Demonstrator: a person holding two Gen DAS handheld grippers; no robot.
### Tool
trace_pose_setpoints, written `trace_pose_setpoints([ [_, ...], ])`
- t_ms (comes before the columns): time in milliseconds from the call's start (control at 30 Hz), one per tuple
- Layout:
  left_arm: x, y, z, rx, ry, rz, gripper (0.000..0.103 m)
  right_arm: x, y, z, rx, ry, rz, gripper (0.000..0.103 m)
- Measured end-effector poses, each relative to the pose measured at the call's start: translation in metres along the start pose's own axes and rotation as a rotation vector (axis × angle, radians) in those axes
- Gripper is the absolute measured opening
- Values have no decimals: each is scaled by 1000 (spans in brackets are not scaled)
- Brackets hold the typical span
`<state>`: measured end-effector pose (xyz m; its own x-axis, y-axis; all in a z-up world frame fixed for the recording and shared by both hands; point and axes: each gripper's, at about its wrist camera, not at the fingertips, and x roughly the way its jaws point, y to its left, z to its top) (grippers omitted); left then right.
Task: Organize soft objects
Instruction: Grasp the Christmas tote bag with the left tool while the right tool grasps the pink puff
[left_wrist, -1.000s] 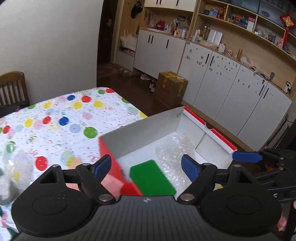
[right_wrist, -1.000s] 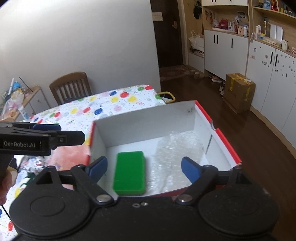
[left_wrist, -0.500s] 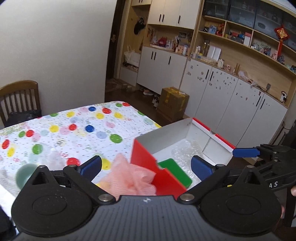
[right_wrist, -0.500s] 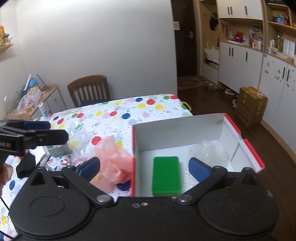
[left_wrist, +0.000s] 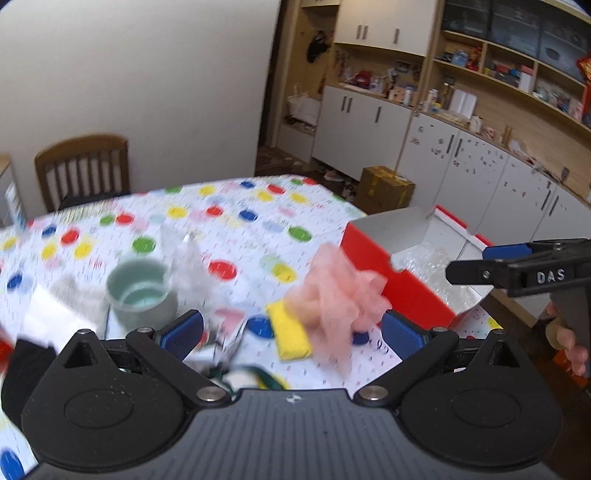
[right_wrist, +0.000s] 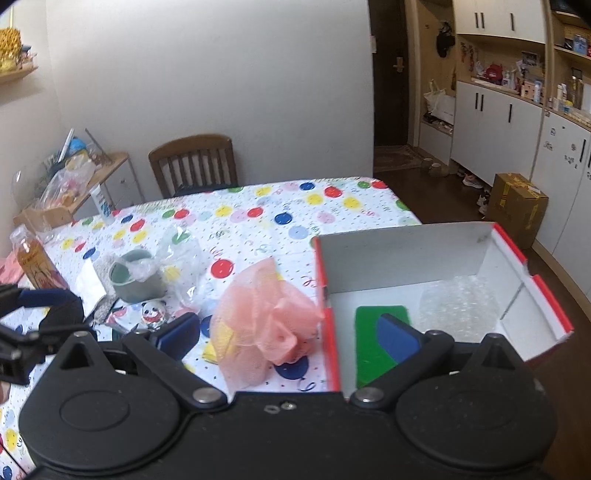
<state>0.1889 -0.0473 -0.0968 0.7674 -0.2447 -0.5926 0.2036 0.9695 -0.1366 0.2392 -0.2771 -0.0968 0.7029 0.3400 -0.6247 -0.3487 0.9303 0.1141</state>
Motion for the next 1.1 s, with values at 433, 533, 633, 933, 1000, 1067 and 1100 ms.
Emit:
trace_pose_setpoints([
  [433, 8, 26, -63, -83, 71, 73, 103, 79, 50, 8, -109, 81, -33, 99],
  [533, 13, 28, -76, -100, 102, 98, 103, 98, 53, 10, -112, 102, -56, 98],
  [633, 19, 30, -86, -126, 136, 110, 103, 115, 56, 10, -120, 127, -64, 93],
  [933, 41, 32, -108, -134, 220, 160, 103, 151, 63, 5, -192, 188, -99, 84],
  [1000, 48, 33, -110, -137, 235, 173, 103, 155, 62, 3, -194, 200, -107, 81],
  [1067, 53, 34, -112, -156, 250, 179, 103, 159, 61, 1, -197, 212, -120, 75],
  [1100, 56, 35, -113, -164, 257, 186, 103, 160, 61, -1, -197, 216, -123, 73],
])
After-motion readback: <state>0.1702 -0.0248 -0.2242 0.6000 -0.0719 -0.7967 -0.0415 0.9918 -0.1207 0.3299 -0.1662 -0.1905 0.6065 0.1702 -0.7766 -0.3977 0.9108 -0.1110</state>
